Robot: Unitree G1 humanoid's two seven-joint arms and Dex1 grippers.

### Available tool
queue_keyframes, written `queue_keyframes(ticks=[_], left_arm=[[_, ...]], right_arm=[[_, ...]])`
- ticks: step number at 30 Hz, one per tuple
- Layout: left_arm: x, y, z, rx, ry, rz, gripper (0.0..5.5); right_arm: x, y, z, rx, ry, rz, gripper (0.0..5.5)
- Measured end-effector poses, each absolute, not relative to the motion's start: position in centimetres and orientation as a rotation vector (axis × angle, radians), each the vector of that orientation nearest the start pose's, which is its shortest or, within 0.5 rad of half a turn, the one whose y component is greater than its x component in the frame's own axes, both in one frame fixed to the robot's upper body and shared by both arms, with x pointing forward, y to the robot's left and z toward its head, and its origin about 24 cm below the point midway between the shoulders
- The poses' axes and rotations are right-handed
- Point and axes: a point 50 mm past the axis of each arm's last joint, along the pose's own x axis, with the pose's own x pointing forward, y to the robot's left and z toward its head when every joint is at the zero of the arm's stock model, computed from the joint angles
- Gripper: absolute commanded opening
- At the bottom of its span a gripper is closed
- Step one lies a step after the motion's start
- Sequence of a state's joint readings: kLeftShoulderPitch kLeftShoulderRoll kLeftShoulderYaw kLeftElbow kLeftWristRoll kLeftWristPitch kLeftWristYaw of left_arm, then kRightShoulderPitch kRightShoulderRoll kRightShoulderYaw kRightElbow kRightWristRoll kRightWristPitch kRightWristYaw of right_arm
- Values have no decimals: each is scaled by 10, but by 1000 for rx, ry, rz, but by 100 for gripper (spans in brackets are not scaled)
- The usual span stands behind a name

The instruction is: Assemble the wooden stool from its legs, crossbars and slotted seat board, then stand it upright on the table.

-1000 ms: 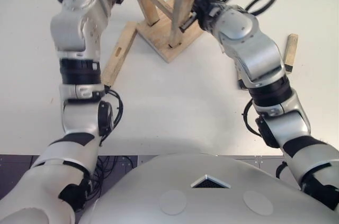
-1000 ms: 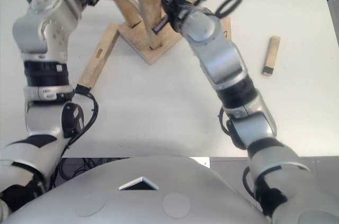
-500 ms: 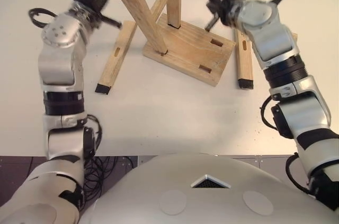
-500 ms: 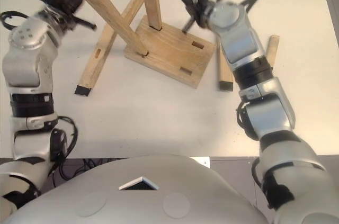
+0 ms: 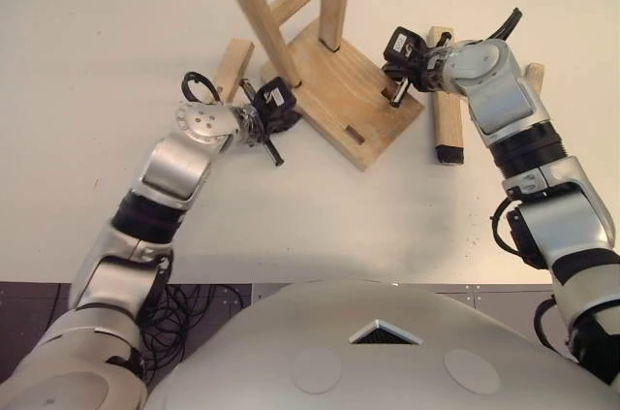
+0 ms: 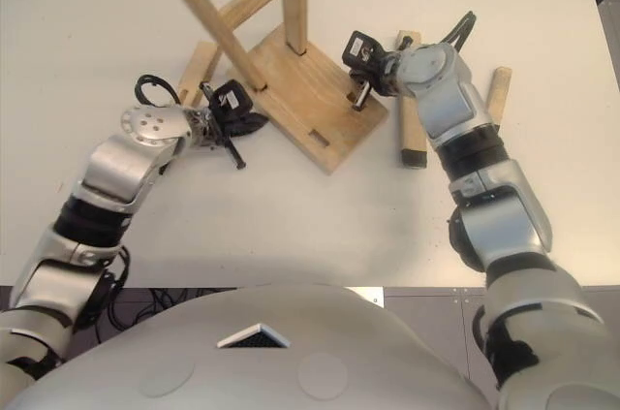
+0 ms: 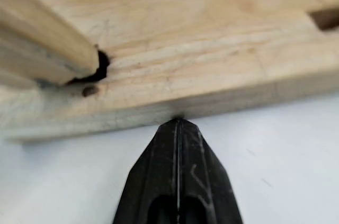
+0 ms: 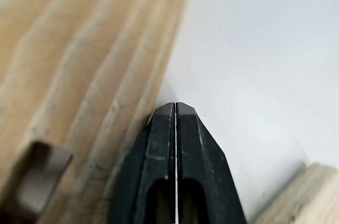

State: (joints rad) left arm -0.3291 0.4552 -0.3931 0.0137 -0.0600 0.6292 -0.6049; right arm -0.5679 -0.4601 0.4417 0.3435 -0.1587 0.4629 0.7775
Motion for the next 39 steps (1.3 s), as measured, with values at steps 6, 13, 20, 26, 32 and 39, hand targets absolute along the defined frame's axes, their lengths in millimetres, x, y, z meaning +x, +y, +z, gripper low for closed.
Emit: queue_keyframes(ticks=[6,13,20,26,32,39], left_arm=[[297,122,34,409,514,-775,0],[305,124,28,368,467,-688,0],[295,164,50,202,330,-483,0],[280,173,70,180,236,-375,0],[272,177,66,172,242,-320,0],[270,173,64,151,235,-310,0]], right_arm=[[312,-149,54,-689,620,829,17],[311,-149,54,-618,618,774,119],[313,-215,149,-175,462,544,238],[286,-295,135,-164,634,253,304],[275,-301,112,-163,717,197,304],[254,-324,78,-140,878,103,304]])
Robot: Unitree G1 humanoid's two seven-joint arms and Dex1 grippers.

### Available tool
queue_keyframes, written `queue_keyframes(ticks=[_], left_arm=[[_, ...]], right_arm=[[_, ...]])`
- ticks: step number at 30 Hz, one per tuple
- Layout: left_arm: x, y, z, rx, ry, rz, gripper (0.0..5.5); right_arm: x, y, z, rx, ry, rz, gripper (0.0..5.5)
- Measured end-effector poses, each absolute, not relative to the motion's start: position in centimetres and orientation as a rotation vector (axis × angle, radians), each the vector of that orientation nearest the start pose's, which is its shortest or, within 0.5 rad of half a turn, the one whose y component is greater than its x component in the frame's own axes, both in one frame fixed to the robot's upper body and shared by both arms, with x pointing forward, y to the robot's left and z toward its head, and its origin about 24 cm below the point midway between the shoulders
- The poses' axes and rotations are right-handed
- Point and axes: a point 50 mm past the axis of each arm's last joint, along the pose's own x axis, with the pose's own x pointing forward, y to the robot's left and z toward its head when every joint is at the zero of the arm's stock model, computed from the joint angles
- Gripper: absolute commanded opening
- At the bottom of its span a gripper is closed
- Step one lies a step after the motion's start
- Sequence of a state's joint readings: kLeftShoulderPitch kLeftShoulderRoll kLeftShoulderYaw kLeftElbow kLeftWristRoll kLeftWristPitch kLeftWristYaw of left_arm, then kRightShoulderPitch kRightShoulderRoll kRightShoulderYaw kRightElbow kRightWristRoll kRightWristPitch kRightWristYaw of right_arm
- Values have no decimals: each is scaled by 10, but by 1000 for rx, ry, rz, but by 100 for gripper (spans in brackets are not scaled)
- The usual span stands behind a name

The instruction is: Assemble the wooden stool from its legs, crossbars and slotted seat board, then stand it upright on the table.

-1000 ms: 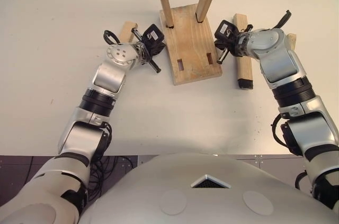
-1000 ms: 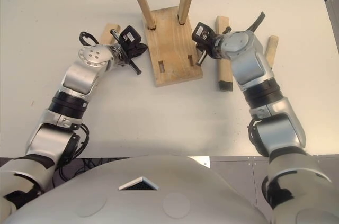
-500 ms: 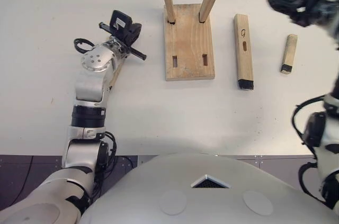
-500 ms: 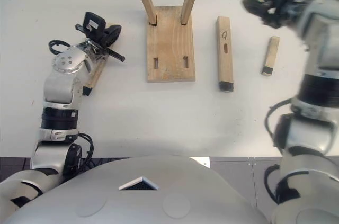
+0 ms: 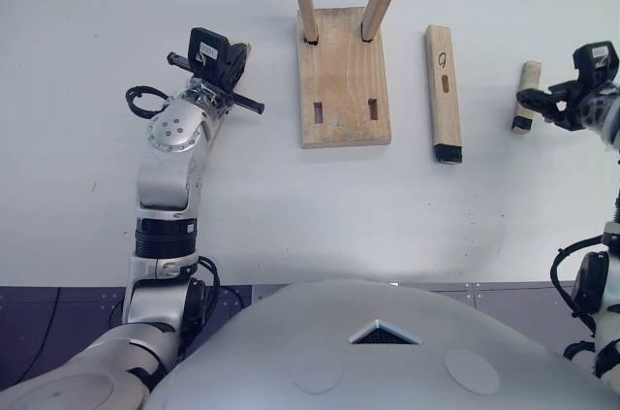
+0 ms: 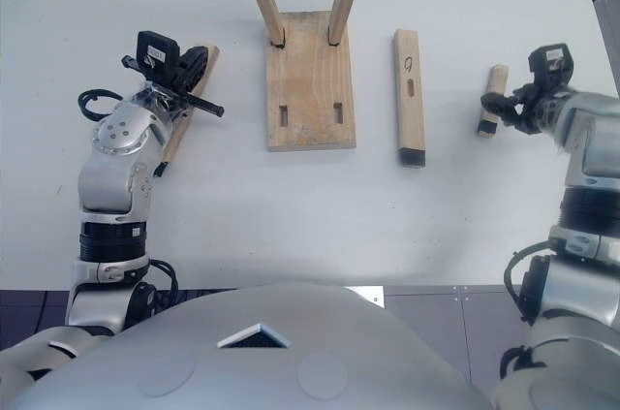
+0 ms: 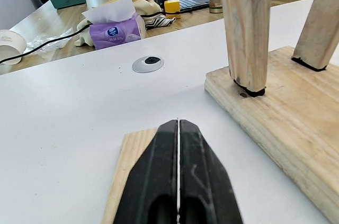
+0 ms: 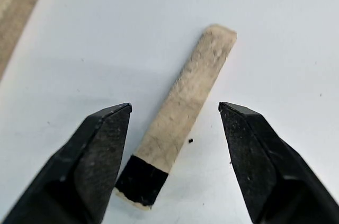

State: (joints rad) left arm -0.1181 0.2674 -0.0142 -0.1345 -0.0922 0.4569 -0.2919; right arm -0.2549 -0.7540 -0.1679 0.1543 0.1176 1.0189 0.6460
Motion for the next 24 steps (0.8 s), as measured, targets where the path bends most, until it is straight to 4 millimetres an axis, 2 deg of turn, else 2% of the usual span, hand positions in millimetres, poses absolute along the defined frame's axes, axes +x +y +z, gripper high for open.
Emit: queue_keyframes(ticks=[3,11,14,15,17,18,19,20,22,24], left_arm=[[272,172,64,149,228,-304,0],[274,172,70,153,189,-287,0],[276,168,91,106,70,-285,0],[277,163,101,62,24,-316,19],[275,150,121,-86,-59,-406,47],[274,143,131,-181,-97,-455,65],[273,134,145,-290,-149,-530,80],[271,127,159,-374,-199,-601,99],[266,112,188,-533,-294,-774,130],[263,105,212,-644,-363,-912,170]], right_arm=[[248,-324,66,-82,924,116,260],[240,-334,57,-72,932,93,137],[239,-335,57,-96,909,99,129],[240,-334,58,-113,884,100,129],[244,-333,58,-174,814,83,129],[250,-326,58,-211,746,88,129],[260,-314,66,-275,631,109,129],[272,-300,82,-327,494,140,129],[300,-256,136,-371,131,234,129],[308,-213,187,-359,-170,358,129]])
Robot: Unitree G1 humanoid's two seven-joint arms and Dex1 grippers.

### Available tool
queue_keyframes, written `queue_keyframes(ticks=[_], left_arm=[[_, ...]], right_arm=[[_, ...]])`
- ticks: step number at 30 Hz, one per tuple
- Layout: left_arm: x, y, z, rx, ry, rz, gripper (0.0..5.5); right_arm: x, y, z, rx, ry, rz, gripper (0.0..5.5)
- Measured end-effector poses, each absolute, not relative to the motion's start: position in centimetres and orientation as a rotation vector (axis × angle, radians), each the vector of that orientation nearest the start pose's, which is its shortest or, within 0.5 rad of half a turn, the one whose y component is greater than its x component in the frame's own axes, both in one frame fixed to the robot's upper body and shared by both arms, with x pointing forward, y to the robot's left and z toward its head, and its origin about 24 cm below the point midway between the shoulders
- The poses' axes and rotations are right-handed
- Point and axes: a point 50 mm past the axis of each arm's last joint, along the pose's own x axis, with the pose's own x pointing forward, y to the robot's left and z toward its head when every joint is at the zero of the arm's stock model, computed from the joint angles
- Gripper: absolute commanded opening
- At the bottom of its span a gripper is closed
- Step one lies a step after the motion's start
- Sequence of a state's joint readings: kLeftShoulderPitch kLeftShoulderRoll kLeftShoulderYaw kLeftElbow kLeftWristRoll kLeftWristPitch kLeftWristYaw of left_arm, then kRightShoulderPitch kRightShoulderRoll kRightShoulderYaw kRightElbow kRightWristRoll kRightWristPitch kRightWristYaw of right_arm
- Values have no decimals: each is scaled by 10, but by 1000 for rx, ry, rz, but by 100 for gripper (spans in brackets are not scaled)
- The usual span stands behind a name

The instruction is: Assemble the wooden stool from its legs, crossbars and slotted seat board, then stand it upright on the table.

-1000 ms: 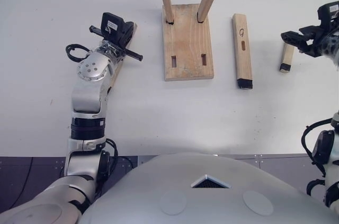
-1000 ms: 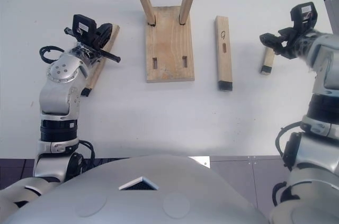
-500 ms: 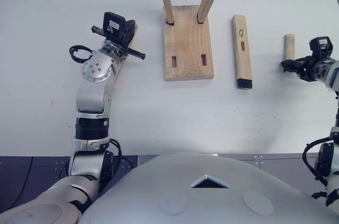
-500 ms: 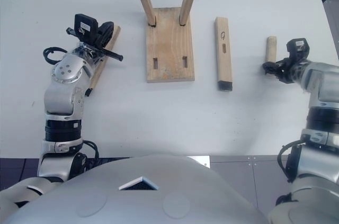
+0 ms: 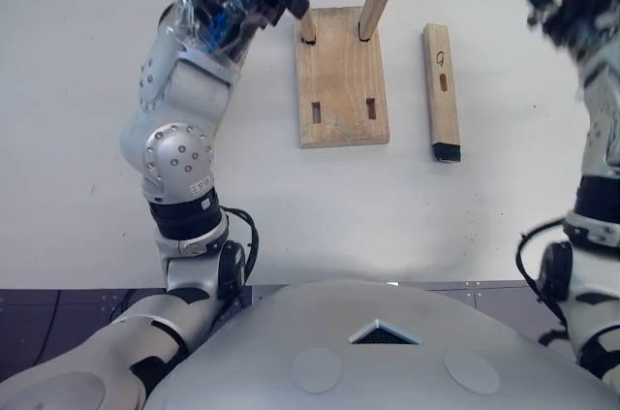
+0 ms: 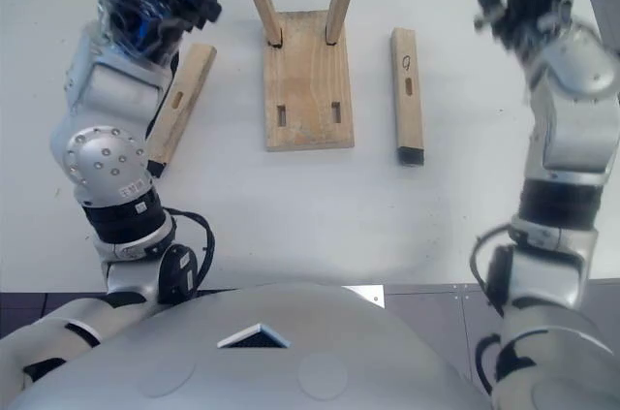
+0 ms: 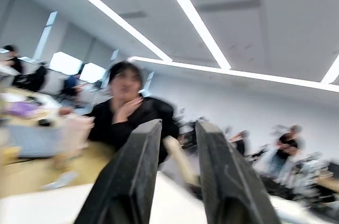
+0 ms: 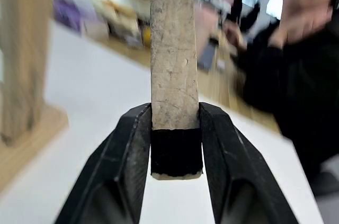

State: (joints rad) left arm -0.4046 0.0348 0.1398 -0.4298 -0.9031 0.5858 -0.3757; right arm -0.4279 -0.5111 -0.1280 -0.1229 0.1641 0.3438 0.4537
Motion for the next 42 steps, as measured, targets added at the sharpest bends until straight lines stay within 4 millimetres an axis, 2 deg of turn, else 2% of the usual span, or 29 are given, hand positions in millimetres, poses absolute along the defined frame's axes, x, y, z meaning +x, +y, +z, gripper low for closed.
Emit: queue_keyframes(ticks=[1,3,6,9,13,23,27,28,32,34,35,37,39,41,42], left_arm=[[262,105,222,-685,-390,-962,177],[266,107,237,-747,-424,-1024,208],[277,108,251,-779,-430,-1015,226],[286,110,250,-798,-397,-981,226],[286,104,249,-810,-370,-1009,226],[290,104,243,-833,-338,-1016,68],[292,106,240,-819,-335,-994,52],[292,107,240,-817,-335,-993,49],[293,110,238,-782,-331,-983,36],[294,128,234,-749,-329,-917,36],[295,137,234,-730,-338,-883,36],[294,174,231,-651,-347,-761,36],[289,203,219,-584,-311,-659,36],[280,232,197,-497,-233,-543,36],[278,241,189,-478,-205,-506,36]], right_arm=[[306,-193,205,-354,-280,429,129],[297,-164,222,-357,-409,560,129],[287,-143,227,-358,-472,664,129],[279,-127,221,-340,-489,731,129],[277,-120,217,-343,-476,764,129],[275,-118,211,-354,-458,811,129],[274,-117,211,-363,-466,812,129],[274,-117,211,-365,-466,812,166],[275,-111,203,-364,-396,852,229],[281,-107,179,-414,-245,865,265],[284,-110,165,-440,-163,855,246],[291,-128,136,-464,4,740,223],[297,-144,131,-427,46,618,195],[305,-168,141,-338,19,436,163],[306,-174,145,-301,0,386,144]])
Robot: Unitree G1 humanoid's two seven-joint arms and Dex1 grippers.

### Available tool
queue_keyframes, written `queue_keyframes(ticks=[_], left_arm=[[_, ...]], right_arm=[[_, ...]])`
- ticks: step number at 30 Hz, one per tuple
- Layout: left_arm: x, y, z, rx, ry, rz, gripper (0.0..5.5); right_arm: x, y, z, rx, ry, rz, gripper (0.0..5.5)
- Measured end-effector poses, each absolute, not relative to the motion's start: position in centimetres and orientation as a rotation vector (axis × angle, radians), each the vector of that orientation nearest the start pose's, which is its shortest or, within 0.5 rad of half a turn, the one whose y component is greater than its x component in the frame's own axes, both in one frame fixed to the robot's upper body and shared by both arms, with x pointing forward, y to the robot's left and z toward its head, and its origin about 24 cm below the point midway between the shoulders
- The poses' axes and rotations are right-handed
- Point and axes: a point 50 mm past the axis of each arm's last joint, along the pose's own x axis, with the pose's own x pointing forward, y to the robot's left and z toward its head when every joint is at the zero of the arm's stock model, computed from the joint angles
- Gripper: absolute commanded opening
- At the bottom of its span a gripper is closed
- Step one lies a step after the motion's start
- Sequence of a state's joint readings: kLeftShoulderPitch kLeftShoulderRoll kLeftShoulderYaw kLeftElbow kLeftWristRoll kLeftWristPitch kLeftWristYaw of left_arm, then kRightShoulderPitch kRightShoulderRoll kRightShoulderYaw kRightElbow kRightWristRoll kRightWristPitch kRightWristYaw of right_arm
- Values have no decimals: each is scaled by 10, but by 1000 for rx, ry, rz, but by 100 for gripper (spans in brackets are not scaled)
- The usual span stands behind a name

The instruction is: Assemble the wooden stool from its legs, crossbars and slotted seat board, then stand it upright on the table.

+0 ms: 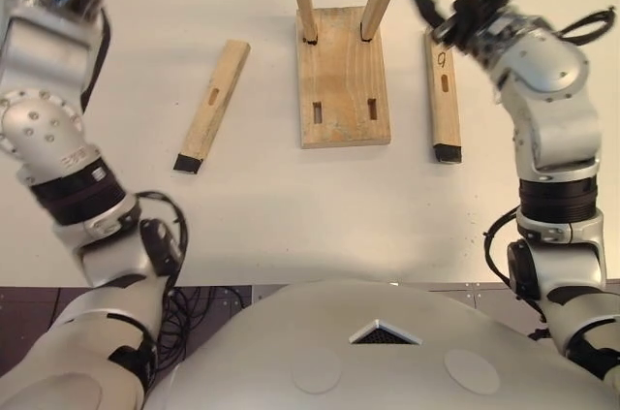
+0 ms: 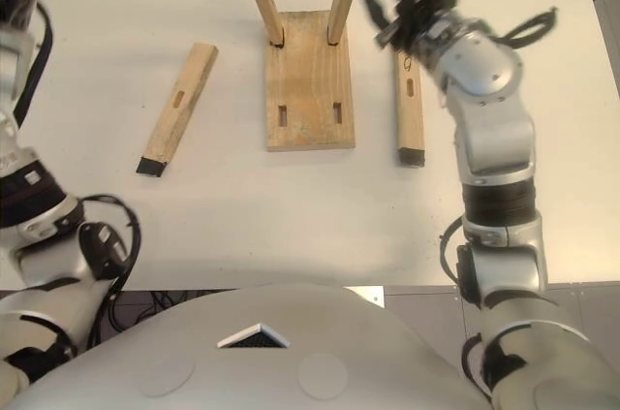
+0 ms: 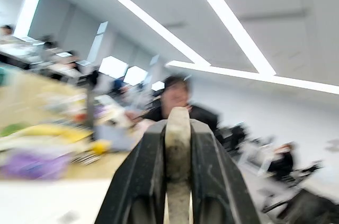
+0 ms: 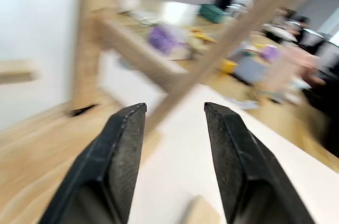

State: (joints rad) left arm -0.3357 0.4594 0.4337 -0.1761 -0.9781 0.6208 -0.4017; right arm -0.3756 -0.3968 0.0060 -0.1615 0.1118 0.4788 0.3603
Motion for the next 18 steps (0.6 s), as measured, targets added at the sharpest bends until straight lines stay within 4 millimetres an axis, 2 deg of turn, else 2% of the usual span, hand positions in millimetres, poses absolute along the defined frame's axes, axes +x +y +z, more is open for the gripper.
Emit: queue_keyframes(ticks=[1,4,8,10,13,18], left_arm=[[275,250,175,-449,-164,-462,36],[270,257,152,-411,-112,-425,36],[265,262,106,-381,-8,-359,36],[261,264,91,-346,31,-334,36],[257,266,80,-342,38,-312,36],[257,262,75,-291,19,-324,36]], right_arm=[[310,-182,156,-224,-48,307,127],[315,-190,176,-118,-148,214,68],[316,-199,179,-98,-177,177,2],[318,-198,177,-100,-175,187,0],[318,-195,177,-106,-184,205,0],[319,-193,176,-111,-185,222,0]])
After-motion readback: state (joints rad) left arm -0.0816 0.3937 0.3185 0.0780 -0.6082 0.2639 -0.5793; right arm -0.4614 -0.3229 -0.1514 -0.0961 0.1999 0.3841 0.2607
